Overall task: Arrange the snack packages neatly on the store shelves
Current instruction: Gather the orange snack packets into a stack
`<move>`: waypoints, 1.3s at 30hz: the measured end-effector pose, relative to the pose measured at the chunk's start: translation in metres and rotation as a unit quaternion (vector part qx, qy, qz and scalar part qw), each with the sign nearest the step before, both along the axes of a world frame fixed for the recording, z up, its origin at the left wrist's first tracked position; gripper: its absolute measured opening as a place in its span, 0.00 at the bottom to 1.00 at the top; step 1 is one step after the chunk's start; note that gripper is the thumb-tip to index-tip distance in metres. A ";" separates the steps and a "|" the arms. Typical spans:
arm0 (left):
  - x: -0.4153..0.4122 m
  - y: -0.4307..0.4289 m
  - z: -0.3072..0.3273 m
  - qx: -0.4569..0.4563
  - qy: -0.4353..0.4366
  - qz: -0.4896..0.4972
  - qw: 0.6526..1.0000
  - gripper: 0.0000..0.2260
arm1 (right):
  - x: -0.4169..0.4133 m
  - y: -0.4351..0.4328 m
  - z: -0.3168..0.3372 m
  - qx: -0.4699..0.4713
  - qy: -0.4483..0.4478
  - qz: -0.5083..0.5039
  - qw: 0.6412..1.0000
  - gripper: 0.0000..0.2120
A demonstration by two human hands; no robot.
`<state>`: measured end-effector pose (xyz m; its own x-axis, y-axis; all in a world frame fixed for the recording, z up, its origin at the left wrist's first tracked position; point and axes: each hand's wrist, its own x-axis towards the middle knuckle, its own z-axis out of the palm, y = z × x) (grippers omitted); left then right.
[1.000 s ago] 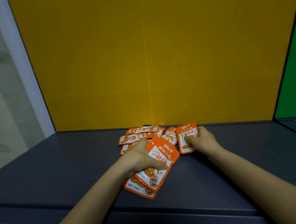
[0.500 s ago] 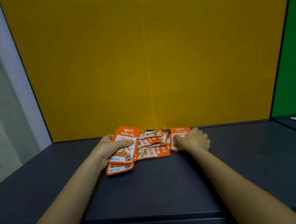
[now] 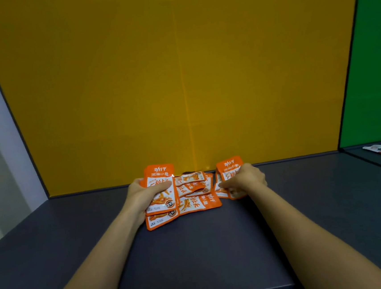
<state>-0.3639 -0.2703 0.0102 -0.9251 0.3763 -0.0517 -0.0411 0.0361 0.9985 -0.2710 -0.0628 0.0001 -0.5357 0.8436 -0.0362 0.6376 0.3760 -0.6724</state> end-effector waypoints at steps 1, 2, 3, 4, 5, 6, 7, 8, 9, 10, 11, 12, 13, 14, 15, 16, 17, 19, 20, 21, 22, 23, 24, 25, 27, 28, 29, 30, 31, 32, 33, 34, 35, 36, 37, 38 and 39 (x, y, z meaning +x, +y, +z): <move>0.000 0.000 0.000 0.002 -0.001 -0.002 1.000 0.22 | 0.003 0.002 0.000 0.001 0.007 0.000 1.000 0.36; 0.002 0.000 0.001 0.004 -0.002 -0.005 1.000 0.21 | 0.006 0.004 0.001 0.002 0.014 0.001 1.000 0.35; 0.004 0.001 0.001 0.007 -0.003 -0.010 1.000 0.18 | 0.011 0.007 0.001 0.000 0.021 0.001 1.000 0.35; 0.007 0.003 0.002 0.009 -0.005 -0.016 1.000 0.15 | 0.016 0.011 0.002 -0.008 0.028 0.002 1.000 0.34; 0.012 0.005 0.002 0.011 -0.007 -0.025 1.000 0.13 | 0.022 0.015 0.002 -0.023 0.038 0.007 0.999 0.33; 0.017 0.009 0.001 0.011 -0.009 -0.038 0.999 0.11 | 0.029 0.020 0.003 -0.044 0.054 0.015 0.997 0.31; 0.024 0.012 0.000 0.010 -0.010 -0.051 0.999 0.09 | 0.036 0.025 0.003 -0.070 0.076 0.025 0.994 0.29; 0.031 0.015 -0.001 0.010 -0.011 -0.063 0.998 0.09 | 0.046 0.028 0.005 -0.097 0.099 0.038 0.990 0.26; 0.039 0.020 -0.002 0.011 -0.011 -0.073 0.997 0.08 | 0.056 0.032 0.008 -0.121 0.120 0.051 0.984 0.23; 0.047 0.025 -0.002 0.012 -0.010 -0.081 0.997 0.09 | 0.069 0.034 0.011 -0.138 0.138 0.064 0.979 0.20; 0.055 0.032 -0.001 0.012 -0.007 -0.087 0.996 0.11 | 0.083 0.038 0.015 -0.151 0.155 0.077 0.973 0.16; 0.064 0.040 0.000 0.012 -0.002 -0.090 0.996 0.12 | 0.098 0.040 0.018 -0.167 0.172 0.088 0.967 0.14; 0.074 0.048 0.003 0.015 0.003 -0.093 0.996 0.12 | 0.114 0.044 0.022 -0.183 0.187 0.096 0.960 0.13; 0.084 0.057 0.005 0.020 0.005 -0.099 0.995 0.11 | 0.130 0.048 0.025 -0.194 0.200 0.100 0.955 0.14; 0.096 0.068 0.008 0.027 0.003 -0.108 0.994 0.10 | 0.147 0.053 0.026 -0.197 0.209 0.099 0.953 0.16; 0.108 0.080 0.010 0.032 0.001 -0.119 0.992 0.11 | 0.165 0.059 0.028 -0.195 0.218 0.094 0.952 0.19; 0.121 0.093 0.011 0.035 0.000 -0.131 0.991 0.12 | 0.183 0.066 0.029 -0.192 0.226 0.090 0.951 0.21; 0.151 0.120 0.012 0.039 0.001 -0.150 0.988 0.18 | 0.222 0.081 0.033 -0.185 0.237 0.083 0.950 0.20; 0.167 0.133 0.012 0.041 0.001 -0.161 0.986 0.20 | 0.244 0.089 0.035 -0.181 0.240 0.079 0.950 0.18; 0.184 0.147 0.012 0.043 0.003 -0.172 0.984 0.21 | 0.266 0.098 0.037 -0.177 0.242 0.074 0.951 0.17; 0.202 0.161 0.012 0.045 0.006 -0.184 0.982 0.21 | 0.288 0.107 0.039 -0.173 0.243 0.065 0.952 0.14; 0.221 0.174 0.013 0.047 0.010 -0.198 0.979 0.20 | 0.311 0.116 0.041 -0.172 0.247 0.054 0.952 0.12; 0.239 0.187 0.013 0.049 0.013 -0.211 0.976 0.19 | 0.333 0.126 0.042 -0.176 0.253 0.042 0.950 0.11; 0.258 0.200 0.013 0.051 0.016 -0.221 0.974 0.18 | 0.355 0.137 0.043 -0.177 0.259 0.031 0.949 0.09; 0.294 0.224 0.013 0.058 0.019 -0.237 0.970 0.17 | 0.397 0.159 0.044 -0.172 0.260 0.008 0.950 0.08; 0.311 0.236 0.013 0.061 0.020 -0.242 0.968 0.17 | 0.417 0.170 0.045 -0.169 0.264 -0.002 0.950 0.08; 0.327 0.247 0.013 0.062 0.020 -0.247 0.967 0.16 | 0.435 0.182 0.045 -0.164 0.272 -0.011 0.948 0.07; 0.342 0.258 0.013 0.064 0.019 -0.253 0.965 0.15 | 0.453 0.193 0.045 -0.159 0.277 -0.018 0.948 0.07; 0.356 0.268 0.013 0.067 0.013 -0.258 0.964 0.14 | 0.469 0.204 0.045 -0.150 0.279 -0.024 0.948 0.08; 0.369 0.278 0.013 0.070 0.004 -0.264 0.962 0.14 | 0.484 0.215 0.046 -0.142 0.277 -0.028 0.950 0.08; 0.380 0.287 0.014 0.072 -0.005 -0.268 0.961 0.14 | 0.497 0.226 0.046 -0.136 0.275 -0.033 0.951 0.08; 0.390 0.297 0.015 0.072 -0.010 -0.270 0.960 0.14 | 0.508 0.237 0.047 -0.133 0.274 -0.037 0.952 0.09; 0.399 0.306 0.017 0.072 -0.010 -0.272 0.960 0.14 | 0.517 0.249 0.048 -0.131 0.275 -0.040 0.952 0.09; 0.406 0.314 0.019 0.072 -0.007 -0.273 0.959 0.13 | 0.524 0.261 0.049 -0.130 0.277 -0.040 0.951 0.09; 0.411 0.322 0.021 0.072 -0.002 -0.274 0.959 0.12 | 0.530 0.274 0.049 -0.129 0.281 -0.041 0.950 0.09; 0.415 0.330 0.023 0.070 0.004 -0.275 0.959 0.11 | 0.536 0.286 0.048 -0.129 0.286 -0.044 0.948 0.09; 0.418 0.339 0.025 0.070 0.011 -0.275 0.959 0.10 | 0.539 0.299 0.048 -0.131 0.290 -0.046 0.947 0.07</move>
<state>0.0537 0.0686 0.0350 -0.5858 0.8088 0.0523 -0.0325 -0.0879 0.9956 0.2685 0.2361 0.0481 -0.4537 0.8907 0.0273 0.1548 0.1090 -0.9819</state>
